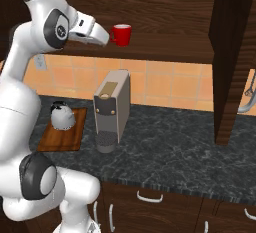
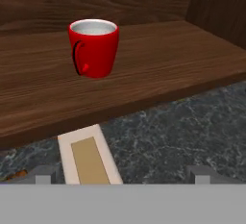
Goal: Pick the kettle from the counter and place it on the tray. Then pick the mug from the cabinet and place it on the tray. Then close the cabinet doors.
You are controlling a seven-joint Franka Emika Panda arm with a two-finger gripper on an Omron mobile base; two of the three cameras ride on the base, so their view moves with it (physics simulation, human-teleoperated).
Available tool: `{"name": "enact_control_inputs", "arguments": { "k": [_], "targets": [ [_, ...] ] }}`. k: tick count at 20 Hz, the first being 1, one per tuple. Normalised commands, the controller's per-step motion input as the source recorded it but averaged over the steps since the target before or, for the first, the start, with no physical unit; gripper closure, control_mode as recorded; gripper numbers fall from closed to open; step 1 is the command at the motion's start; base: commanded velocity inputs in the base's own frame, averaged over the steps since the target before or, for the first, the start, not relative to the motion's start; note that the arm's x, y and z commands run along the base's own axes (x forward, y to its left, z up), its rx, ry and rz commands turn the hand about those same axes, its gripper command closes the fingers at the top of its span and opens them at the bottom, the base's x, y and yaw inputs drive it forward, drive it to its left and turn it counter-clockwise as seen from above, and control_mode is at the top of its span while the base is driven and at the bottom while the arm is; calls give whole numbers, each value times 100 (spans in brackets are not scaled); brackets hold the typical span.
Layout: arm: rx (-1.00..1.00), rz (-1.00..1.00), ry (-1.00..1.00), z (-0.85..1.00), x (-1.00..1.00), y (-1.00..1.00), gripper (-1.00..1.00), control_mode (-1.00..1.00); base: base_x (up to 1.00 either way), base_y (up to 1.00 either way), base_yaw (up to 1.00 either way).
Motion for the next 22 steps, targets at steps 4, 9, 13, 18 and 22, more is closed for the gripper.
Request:
{"name": "enact_control_inputs", "arguments": {
  "k": [4, 9, 13, 18, 22],
  "targets": [
    [0, -3, -1, -19, 50, 0, -100, -100, 0, 0, 0],
    [-5, -14, -3, -8, 48, 0, -100, -100, 0, 0, 0],
    [0, -15, -1, 2, 52, 0, -100, -100, 0, 0, 0],
    [0, -9, 0, 0, 46, 0, -100, -100, 0, 0, 0],
    [0, -6, 0, 0, 34, 0, -100, -100, 0, 0, 0]
  ]
}}
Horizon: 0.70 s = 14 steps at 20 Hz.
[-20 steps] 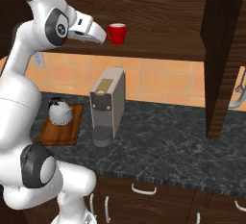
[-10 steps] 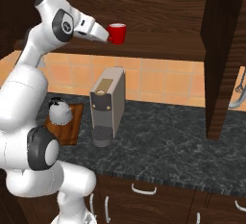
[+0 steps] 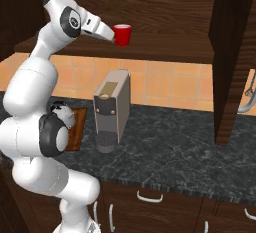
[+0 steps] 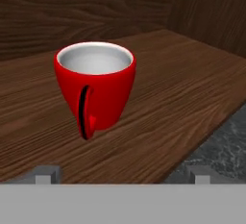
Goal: Pick the kettle from the counter and place it on the tray. Then pick the mug from the cabinet and place it on the tray. Then close the cabinet doors.
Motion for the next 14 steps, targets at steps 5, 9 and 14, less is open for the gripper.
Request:
{"name": "enact_control_inputs", "arguments": {
  "k": [5, 9, 14],
  "targets": [
    [0, -7, -4, -3, 35, -1, -100, -100, 0, 0, 0],
    [0, -4, -2, -12, 31, -10, -100, -100, 0, 0, 0],
    [1, -3, 0, -5, 33, -11, -100, -100, 0, 0, 0]
  ]
}}
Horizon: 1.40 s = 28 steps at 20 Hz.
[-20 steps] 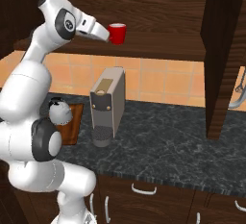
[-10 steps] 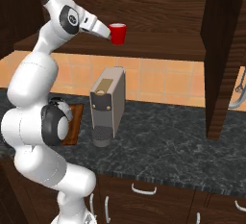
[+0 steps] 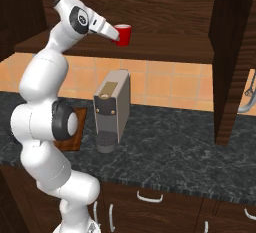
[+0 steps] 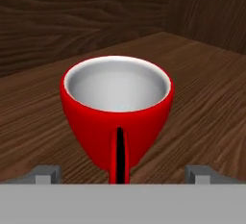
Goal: Pick the kettle from the counter and place it on the tray. Then pick the mug from the cabinet and place it on the tray. Then close the cabinet doors.
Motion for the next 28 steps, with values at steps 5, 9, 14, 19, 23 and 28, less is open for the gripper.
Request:
{"name": "enact_control_inputs", "arguments": {
  "k": [5, 9, 14, 19, 23, 28],
  "targets": [
    [2, -4, 0, 0, 24, 0, -100, -100, 0, 0, 0],
    [0, -7, 0, 0, 16, 0, -100, -100, 0, 0, 0],
    [0, -10, -2, 0, 0, 0, -100, -100, 0, 0, 0],
    [0, -9, -9, -3, 2, 0, 100, -100, 0, 0, 0],
    [0, -3, -13, -11, 2, -4, 100, -100, 0, 0, 0],
    [0, 1, -12, -10, -4, -1, 100, -100, 0, 0, 0]
  ]
}}
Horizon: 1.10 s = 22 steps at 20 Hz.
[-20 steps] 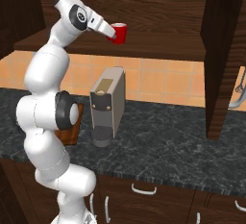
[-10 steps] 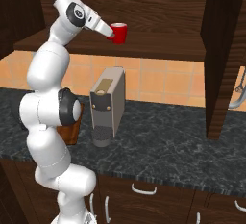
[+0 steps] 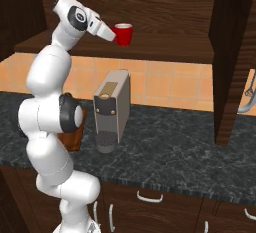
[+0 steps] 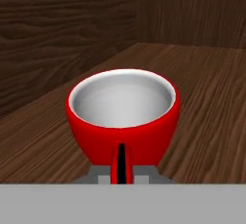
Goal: Pick the kettle from the counter and place it on the tray. Then pick the mug from the cabinet and place it on the tray. Then close the cabinet doors.
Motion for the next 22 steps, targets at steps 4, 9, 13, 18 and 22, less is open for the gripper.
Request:
{"name": "enact_control_inputs", "arguments": {
  "k": [4, 9, 13, 18, 22],
  "targets": [
    [0, 14, -1, 0, -51, 2, 100, -100, 0, 0, 0],
    [0, 22, 0, 2, -75, 10, 100, -100, 0, 0, 0],
    [0, 38, 0, 0, -85, 17, 100, -100, 0, 0, 0],
    [0, 48, 0, 0, -89, 23, 100, -100, 0, 0, 0],
    [0, 48, 0, 0, -93, 24, 100, -100, 0, 0, 0]
  ]
}}
